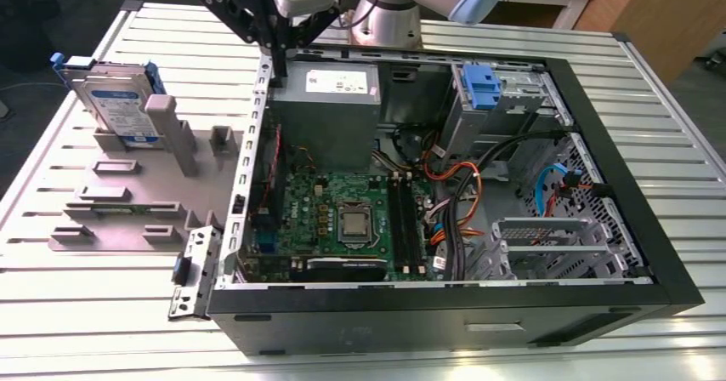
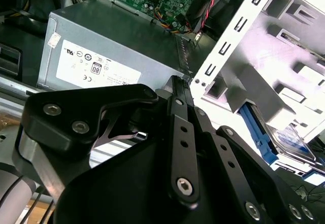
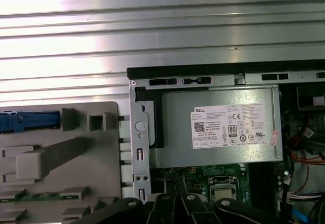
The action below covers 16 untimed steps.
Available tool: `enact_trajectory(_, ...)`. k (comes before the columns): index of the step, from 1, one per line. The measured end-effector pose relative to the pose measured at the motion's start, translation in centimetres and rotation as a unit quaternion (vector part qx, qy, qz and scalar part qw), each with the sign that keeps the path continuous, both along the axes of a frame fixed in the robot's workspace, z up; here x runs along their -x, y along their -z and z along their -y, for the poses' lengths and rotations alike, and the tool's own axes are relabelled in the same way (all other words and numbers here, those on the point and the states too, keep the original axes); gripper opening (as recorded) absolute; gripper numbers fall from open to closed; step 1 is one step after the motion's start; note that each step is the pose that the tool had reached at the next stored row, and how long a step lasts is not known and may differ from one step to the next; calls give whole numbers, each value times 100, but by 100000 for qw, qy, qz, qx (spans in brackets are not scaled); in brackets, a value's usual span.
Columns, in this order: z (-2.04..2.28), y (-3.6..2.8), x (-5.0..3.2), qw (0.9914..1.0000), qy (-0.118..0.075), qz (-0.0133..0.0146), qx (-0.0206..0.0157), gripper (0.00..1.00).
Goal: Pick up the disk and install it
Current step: 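Reach for the disk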
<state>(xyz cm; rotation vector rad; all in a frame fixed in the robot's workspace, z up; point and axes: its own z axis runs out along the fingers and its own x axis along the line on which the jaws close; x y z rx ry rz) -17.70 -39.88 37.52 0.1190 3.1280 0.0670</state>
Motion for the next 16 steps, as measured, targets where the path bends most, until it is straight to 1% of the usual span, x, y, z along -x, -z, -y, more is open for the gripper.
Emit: enact_trajectory(16,0,33,13,100000,2,-169,0,11)
